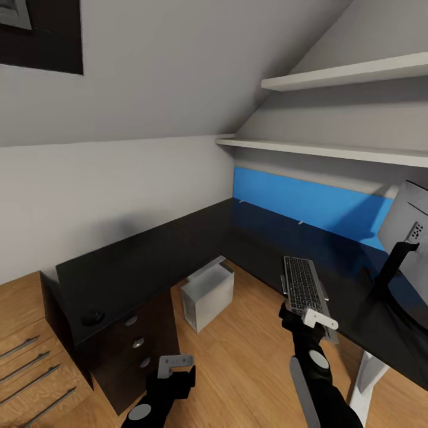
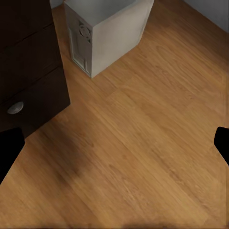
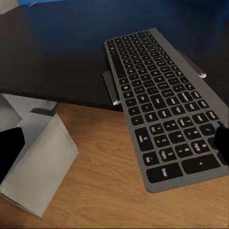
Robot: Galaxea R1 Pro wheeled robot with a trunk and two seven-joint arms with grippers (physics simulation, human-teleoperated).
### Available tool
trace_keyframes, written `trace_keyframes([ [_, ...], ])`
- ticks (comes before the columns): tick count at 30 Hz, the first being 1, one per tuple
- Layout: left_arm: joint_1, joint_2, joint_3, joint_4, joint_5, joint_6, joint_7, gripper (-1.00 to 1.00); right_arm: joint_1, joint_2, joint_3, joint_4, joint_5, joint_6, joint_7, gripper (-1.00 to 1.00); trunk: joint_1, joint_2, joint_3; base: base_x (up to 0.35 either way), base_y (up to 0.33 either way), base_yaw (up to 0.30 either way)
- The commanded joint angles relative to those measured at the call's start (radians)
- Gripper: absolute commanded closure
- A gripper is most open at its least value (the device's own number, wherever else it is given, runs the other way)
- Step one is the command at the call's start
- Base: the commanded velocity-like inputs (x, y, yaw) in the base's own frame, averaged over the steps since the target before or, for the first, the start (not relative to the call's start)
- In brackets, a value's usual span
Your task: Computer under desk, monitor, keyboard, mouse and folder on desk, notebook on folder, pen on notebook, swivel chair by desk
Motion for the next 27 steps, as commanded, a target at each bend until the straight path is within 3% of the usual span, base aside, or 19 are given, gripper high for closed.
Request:
trace_keyframes([
  [1,-0.001,0.000,-0.002,-0.002,0.010,0.003,0.010,-1.00,-0.001,-0.002,-0.002,0.001,-0.018,0.004,0.002,-1.00,0.000,-0.001,-0.001,-0.006,-0.003,0.000],
  [5,-0.001,0.000,-0.005,-0.001,0.010,0.003,0.013,-1.00,0.000,-0.033,-0.026,0.008,-0.107,0.006,0.029,-1.00,0.015,-0.029,-0.014,-0.002,-0.001,0.000],
  [6,-0.001,0.000,-0.005,0.000,0.010,0.003,0.014,-1.00,0.001,-0.052,-0.044,0.008,-0.181,0.007,0.049,-1.00,0.019,-0.036,-0.017,0.000,0.000,0.000],
  [8,-0.001,-0.001,-0.005,0.001,0.010,0.003,0.014,-1.00,0.003,-0.066,-0.056,0.009,-0.244,0.008,0.067,-1.00,0.027,-0.050,-0.023,0.000,0.000,0.000],
  [9,-0.001,-0.001,-0.005,0.001,0.010,0.003,0.015,-1.00,0.008,-0.080,-0.065,0.010,-0.312,0.010,0.088,-1.00,0.031,-0.057,-0.026,0.000,0.000,0.000],
  [10,-0.001,-0.001,-0.005,0.002,0.010,0.004,0.015,-1.00,0.011,-0.088,-0.068,0.010,-0.346,0.011,0.098,-1.00,0.035,-0.064,-0.029,0.000,0.000,0.000],
  [11,-0.001,-0.001,-0.004,0.002,0.010,0.003,0.015,-1.00,0.020,-0.104,-0.072,0.010,-0.410,0.012,0.117,-1.00,0.038,-0.071,-0.033,0.000,0.000,0.000],
  [14,-0.001,-0.001,-0.004,0.003,0.010,0.003,0.015,-1.00,0.040,-0.139,-0.077,0.009,-0.510,0.013,0.146,-1.00,0.050,-0.092,-0.042,0.000,0.000,0.000],
  [20,-0.001,-0.001,-0.005,0.004,0.010,0.003,0.015,-1.00,0.055,-0.176,-0.080,0.008,-0.626,0.029,0.167,-1.00,0.073,-0.134,-0.061,0.000,0.000,0.000],
  [23,-0.001,-0.001,-0.005,0.004,0.010,0.003,0.015,-1.00,0.056,-0.181,-0.084,-0.001,-0.679,0.065,0.171,-1.00,0.084,-0.155,-0.070,0.000,0.000,0.000],
  [27,0.000,-0.001,-0.005,0.004,0.009,0.003,0.015,-1.00,0.057,-0.183,-0.101,-0.010,-0.718,0.104,0.172,-1.00,0.100,-0.183,-0.083,0.000,0.000,0.000],
])
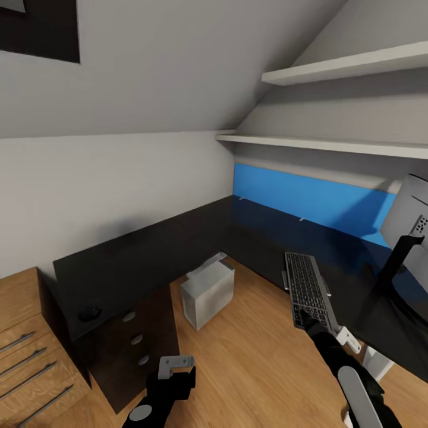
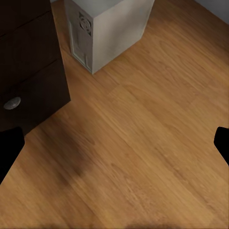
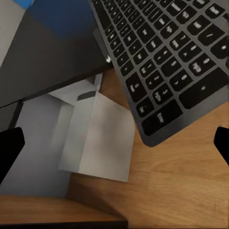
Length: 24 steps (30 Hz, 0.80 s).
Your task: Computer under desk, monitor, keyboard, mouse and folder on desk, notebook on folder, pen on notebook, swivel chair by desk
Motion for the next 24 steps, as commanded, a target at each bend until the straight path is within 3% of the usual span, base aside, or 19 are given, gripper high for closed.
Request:
trace_keyframes([
  [1,-0.001,0.000,-0.002,-0.001,0.010,0.003,0.010,-1.00,0.000,0.000,-0.007,-0.003,-0.016,0.012,-0.006,-1.00,0.004,-0.008,-0.004,0.000,0.000,0.000],
  [4,-0.001,0.000,-0.002,0.000,0.011,0.002,0.010,-1.00,0.000,-0.001,-0.046,-0.008,-0.041,0.048,-0.005,-1.00,0.015,-0.029,-0.014,0.000,0.000,0.000],
  [12,-0.001,0.000,-0.003,0.002,0.011,0.002,0.010,-1.00,0.000,-0.001,-0.087,-0.006,-0.051,0.063,-0.003,-1.00,0.046,-0.085,-0.039,0.000,0.000,0.000],
  [15,-0.001,0.000,-0.005,0.014,0.010,0.002,0.009,-1.00,0.000,-0.001,-0.127,-0.004,-0.052,0.066,0.024,-1.00,0.058,-0.106,-0.048,0.000,0.000,0.000],
  [19,-0.001,-0.001,-0.006,0.021,0.010,0.002,0.009,-1.00,0.000,-0.001,-0.210,0.016,-0.052,0.088,0.106,-1.00,0.073,-0.134,-0.061,0.000,0.000,0.000],
  [24,-0.001,-0.001,-0.006,0.029,0.010,0.002,0.008,-1.00,0.000,-0.002,-0.318,0.141,-0.052,0.118,0.294,-1.00,0.092,-0.169,-0.076,0.000,0.000,0.000],
])
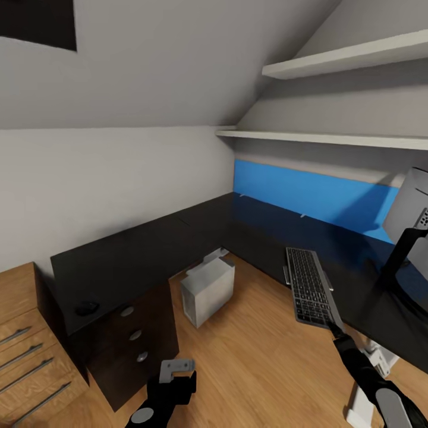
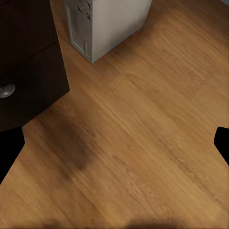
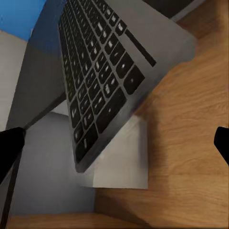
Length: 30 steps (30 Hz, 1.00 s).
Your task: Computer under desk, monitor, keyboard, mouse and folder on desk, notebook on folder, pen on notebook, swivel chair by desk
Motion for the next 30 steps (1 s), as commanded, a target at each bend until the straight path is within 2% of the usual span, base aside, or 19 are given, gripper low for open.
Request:
trace_keyframes([
  [1,-0.001,0.000,-0.002,-0.001,0.010,0.003,0.010,-1.00,-0.001,-0.001,-0.013,0.015,-0.006,0.008,0.029,-1.00,0.004,-0.008,-0.004,0.000,0.000,0.000],
  [2,-0.001,0.000,-0.002,0.001,0.010,0.003,0.010,-1.00,-0.001,-0.002,-0.036,0.053,-0.006,0.007,0.113,-1.00,0.008,-0.015,-0.007,0.000,0.000,0.000],
  [4,-0.001,0.000,-0.002,0.001,0.010,0.003,0.010,-1.00,-0.001,-0.001,-0.046,0.068,-0.010,0.005,0.142,-1.00,0.015,-0.029,-0.014,0.000,0.000,0.000],
  [5,-0.001,0.000,-0.002,0.001,0.010,0.003,0.010,-1.00,-0.001,-0.002,-0.060,0.087,-0.027,0.004,0.169,-1.00,0.019,-0.036,-0.017,0.000,0.000,0.000],
  [9,-0.001,0.000,-0.002,0.001,0.010,0.003,0.010,-1.00,-0.001,-0.002,-0.073,0.116,-0.079,0.002,0.188,-1.00,0.035,-0.064,-0.029,0.000,0.000,0.000],
  [12,-0.001,0.000,-0.002,0.001,0.010,0.003,0.010,-1.00,-0.001,-0.003,-0.078,0.134,-0.141,-0.001,0.197,-1.00,0.042,-0.078,-0.036,0.000,0.000,0.000],
  [14,-0.001,0.001,-0.001,0.001,0.011,0.003,0.008,-1.00,-0.001,-0.002,-0.079,0.135,-0.155,-0.001,0.198,-1.00,0.042,-0.078,-0.036,0.000,0.000,0.000],
  [21,-0.001,0.003,-0.020,0.001,0.012,0.003,0.004,-1.00,-0.001,0.000,-0.078,0.133,-0.161,-0.002,0.198,-1.00,0.042,-0.078,-0.036,0.011,0.000,0.000],
  [30,-0.001,0.003,-0.026,0.001,0.012,0.004,0.005,-1.00,-0.003,-0.001,-0.076,0.131,-0.159,-0.002,0.190,-1.00,0.042,-0.078,-0.036,0.157,0.000,0.000],
])
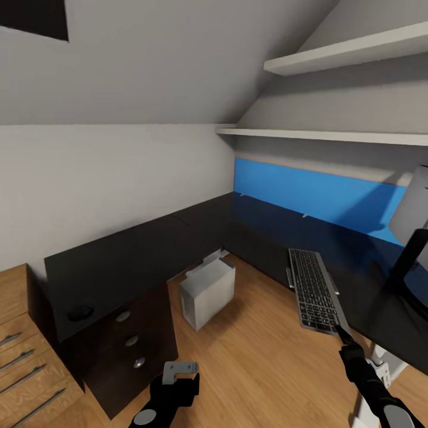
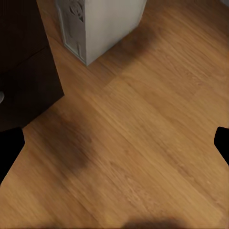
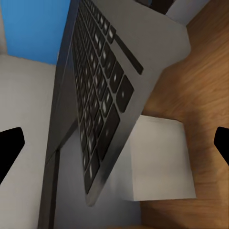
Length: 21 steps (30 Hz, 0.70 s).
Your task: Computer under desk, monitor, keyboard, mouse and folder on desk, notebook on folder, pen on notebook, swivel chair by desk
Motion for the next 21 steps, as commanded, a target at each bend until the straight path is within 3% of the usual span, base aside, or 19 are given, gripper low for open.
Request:
trace_keyframes([
  [1,-0.001,0.000,-0.002,-0.001,0.011,0.002,0.010,-1.00,-0.001,0.000,-0.002,0.000,-0.007,0.008,0.001,-1.00,0.000,-0.001,-0.001,0.073,0.000,0.000],
  [21,-0.001,0.000,-0.005,0.000,0.011,0.001,0.011,-1.00,-0.011,0.000,-0.001,0.007,-0.009,0.006,-0.012,-1.00,0.000,-0.001,-0.001,0.053,0.000,0.000],
])
